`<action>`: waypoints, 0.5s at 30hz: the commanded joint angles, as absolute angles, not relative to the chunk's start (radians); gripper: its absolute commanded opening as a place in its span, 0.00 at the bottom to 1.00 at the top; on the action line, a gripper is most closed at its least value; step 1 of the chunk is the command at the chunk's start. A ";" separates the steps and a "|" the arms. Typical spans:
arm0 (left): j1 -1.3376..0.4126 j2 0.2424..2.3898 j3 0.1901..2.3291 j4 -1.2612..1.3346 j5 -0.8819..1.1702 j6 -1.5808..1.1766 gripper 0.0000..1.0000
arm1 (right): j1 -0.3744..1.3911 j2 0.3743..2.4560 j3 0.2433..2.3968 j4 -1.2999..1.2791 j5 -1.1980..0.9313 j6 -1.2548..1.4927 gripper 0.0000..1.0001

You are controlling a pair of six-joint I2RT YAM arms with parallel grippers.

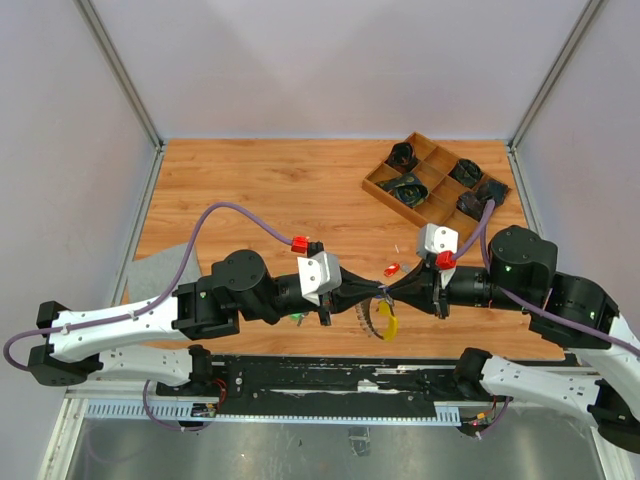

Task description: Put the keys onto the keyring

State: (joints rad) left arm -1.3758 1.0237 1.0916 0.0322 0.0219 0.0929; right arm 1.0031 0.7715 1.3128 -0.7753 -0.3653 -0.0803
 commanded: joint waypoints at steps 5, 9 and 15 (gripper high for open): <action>-1.373 0.999 1.087 0.097 0.035 0.095 0.00 | 1.010 0.748 1.348 -0.768 -0.274 -0.092 0.01; -1.373 0.997 1.087 0.095 0.036 0.095 0.01 | 1.010 0.747 1.385 -0.803 -0.243 -0.110 0.01; -1.373 0.996 1.086 0.092 0.037 0.096 0.01 | 1.010 0.746 1.423 -0.831 -0.214 -0.125 0.01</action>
